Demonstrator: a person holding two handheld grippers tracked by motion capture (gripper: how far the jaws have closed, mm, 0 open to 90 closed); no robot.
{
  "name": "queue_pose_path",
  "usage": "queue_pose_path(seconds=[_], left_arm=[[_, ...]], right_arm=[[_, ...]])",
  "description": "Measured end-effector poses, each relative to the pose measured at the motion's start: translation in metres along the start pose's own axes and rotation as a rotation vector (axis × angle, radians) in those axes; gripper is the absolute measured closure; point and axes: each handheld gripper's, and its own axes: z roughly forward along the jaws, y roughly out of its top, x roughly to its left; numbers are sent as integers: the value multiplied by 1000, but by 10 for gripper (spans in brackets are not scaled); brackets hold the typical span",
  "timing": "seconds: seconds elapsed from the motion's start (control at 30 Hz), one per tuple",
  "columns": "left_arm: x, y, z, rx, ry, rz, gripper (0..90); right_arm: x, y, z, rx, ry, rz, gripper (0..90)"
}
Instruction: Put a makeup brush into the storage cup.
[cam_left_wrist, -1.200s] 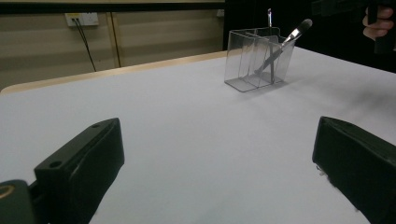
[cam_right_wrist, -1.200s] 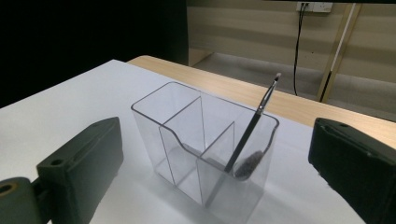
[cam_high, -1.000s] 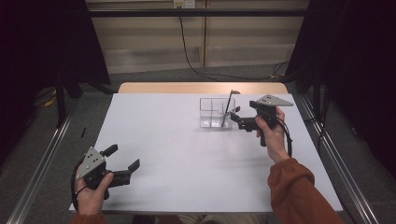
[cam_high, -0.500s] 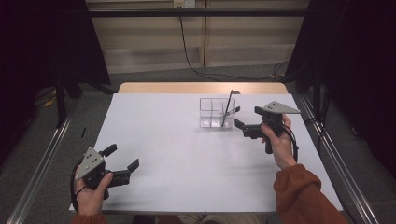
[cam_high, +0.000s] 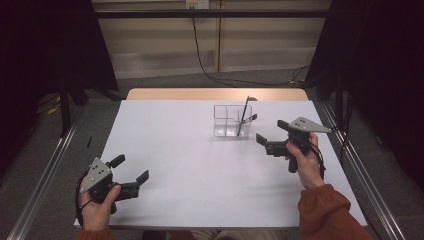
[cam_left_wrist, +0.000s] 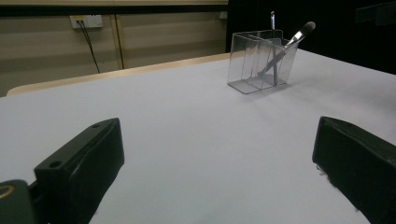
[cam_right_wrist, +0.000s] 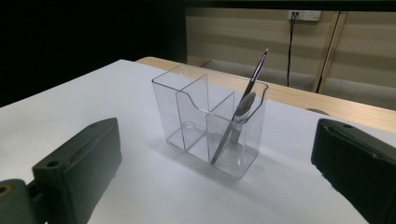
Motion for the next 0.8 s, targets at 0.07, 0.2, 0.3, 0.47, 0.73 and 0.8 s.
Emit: queue_pose_path(seconds=[0.07,0.2,0.3,0.47,0.73,0.8], left_arm=[[0,0,0,0,0,1,22],[0,0,0,-2,-1,3,22],[0,0,0,-1,0,3,22],[-1,0,0,-2,-2,1,22],[-1,0,-1,-6,0,-4,22],[-1,0,-1,-10,1,-8,22]], right_arm=[[-1,-2,-4,6,-4,0,8],[-3,-5,-13,-7,-9,7,8],[-4,-8,-22,-17,-15,13,8],[-6,-15,-33,-10,-25,12,8],[-3,-25,-48,-20,-41,10,13],[-2,-27,-51,-25,-43,11,15]])
